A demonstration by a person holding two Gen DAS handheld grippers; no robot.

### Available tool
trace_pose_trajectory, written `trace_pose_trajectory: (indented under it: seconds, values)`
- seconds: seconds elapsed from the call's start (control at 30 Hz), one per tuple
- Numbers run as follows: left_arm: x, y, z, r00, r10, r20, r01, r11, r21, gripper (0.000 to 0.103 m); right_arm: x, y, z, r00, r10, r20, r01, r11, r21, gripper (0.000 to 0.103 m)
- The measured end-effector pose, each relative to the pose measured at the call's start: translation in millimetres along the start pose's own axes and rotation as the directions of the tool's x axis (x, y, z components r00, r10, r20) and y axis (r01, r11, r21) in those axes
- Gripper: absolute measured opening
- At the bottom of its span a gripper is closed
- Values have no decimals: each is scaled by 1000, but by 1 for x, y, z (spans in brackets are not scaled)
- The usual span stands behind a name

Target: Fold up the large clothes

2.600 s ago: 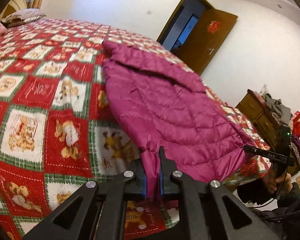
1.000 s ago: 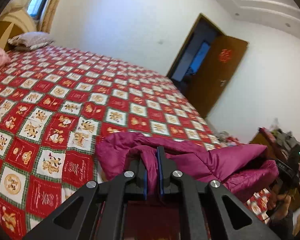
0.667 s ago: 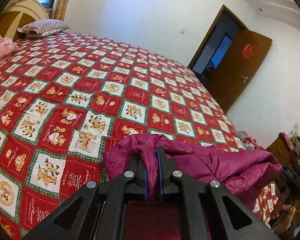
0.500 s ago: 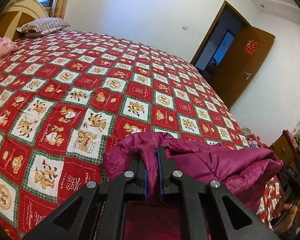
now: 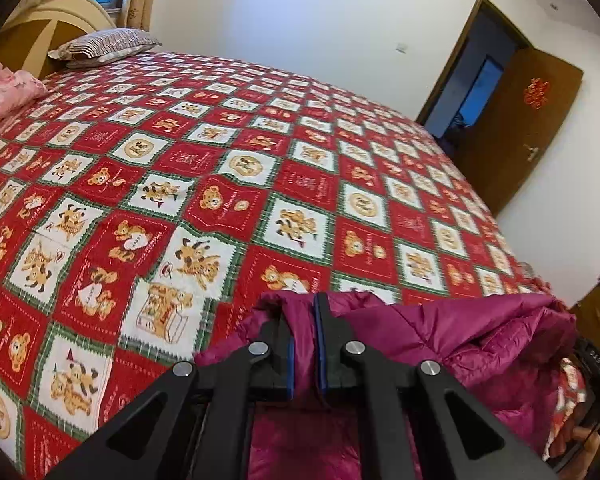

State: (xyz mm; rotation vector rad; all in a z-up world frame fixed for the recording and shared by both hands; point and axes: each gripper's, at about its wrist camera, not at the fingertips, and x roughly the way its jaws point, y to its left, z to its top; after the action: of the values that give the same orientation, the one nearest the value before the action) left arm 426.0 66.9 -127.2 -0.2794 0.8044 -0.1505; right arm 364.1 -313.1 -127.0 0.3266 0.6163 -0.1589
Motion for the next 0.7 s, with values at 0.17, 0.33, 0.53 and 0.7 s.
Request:
trace_pose_trajectory:
  seconds: [0.17,0.33,0.53,0.7]
  values:
    - [34,-1,-4,997,72,-29,-72,997,7,8,32,4,-8,998,-62,-7,62,997,-38,12]
    - [56,-2,-11,991,123,-54,-121,992,35,8,46,3,-17,997,-82,-13,82,995,-56,12]
    - [71,-7,-16,984,166,-61,-162,984,73,8,68,1,-26,992,-106,-67,102,993,-52,12]
    - [83,-12,-23,977,205,-61,-197,974,110,8,81,-2,-32,988,-113,-103,109,993,-39,12]
